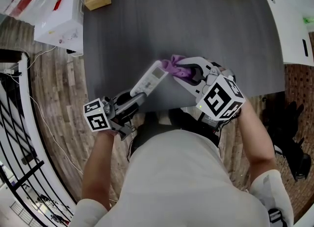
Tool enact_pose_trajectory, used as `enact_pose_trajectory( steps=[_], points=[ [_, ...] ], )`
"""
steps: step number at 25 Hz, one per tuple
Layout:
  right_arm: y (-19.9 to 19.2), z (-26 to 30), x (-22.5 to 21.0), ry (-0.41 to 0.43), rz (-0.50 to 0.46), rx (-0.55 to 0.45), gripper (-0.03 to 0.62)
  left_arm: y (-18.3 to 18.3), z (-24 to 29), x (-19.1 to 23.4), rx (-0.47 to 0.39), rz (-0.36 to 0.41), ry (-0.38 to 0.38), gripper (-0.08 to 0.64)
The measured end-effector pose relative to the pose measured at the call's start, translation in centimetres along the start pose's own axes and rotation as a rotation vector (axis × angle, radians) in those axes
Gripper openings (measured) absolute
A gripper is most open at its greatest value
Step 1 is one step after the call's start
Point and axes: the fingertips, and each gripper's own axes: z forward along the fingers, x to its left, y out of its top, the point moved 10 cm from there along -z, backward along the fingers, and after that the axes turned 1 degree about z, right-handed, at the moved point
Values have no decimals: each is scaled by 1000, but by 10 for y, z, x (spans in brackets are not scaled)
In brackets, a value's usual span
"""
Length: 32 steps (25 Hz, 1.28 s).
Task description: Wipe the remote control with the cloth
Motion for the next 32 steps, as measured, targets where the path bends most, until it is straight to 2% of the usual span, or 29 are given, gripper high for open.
enact_pose_trajectory(
  steps=[5, 7, 9, 11, 13, 15, 17, 19, 23, 28, 32],
  points=[
    [-8, 7, 30, 95, -31, 72, 100, 3, 0, 1, -91, -39, 7, 97],
    [-15, 11, 37, 96, 39, 89, 100, 2, 3, 4, -110, -57, 44, 97],
    [-26, 15, 34, 29, 189, 82, 100, -3, 5, 11, -116, -86, 134, 97],
    [-39, 21, 29, -69, 375, 49, 100, -14, 9, 20, -90, -103, 256, 97],
    [-51, 31, 24, -139, 573, -9, 100, -27, 16, 28, -32, -83, 360, 97],
    [-66, 48, 22, -167, 797, -58, 100, -41, 22, 35, 34, -60, 435, 98],
    [-83, 63, 24, -185, 943, -44, 100, -56, 31, 41, 109, -52, 502, 98],
    [-93, 75, 30, -191, 958, 8, 100, -67, 38, 45, 192, -33, 554, 98],
    [-97, 89, 36, -156, 890, 57, 100, -73, 44, 49, 346, 16, 591, 98],
    [-94, 98, 35, -66, 789, 83, 100, -71, 53, 54, 557, 60, 510, 157],
    [-96, 98, 31, -19, 770, 63, 100, -66, 64, 62, 651, 26, 430, 164]
  ],
)
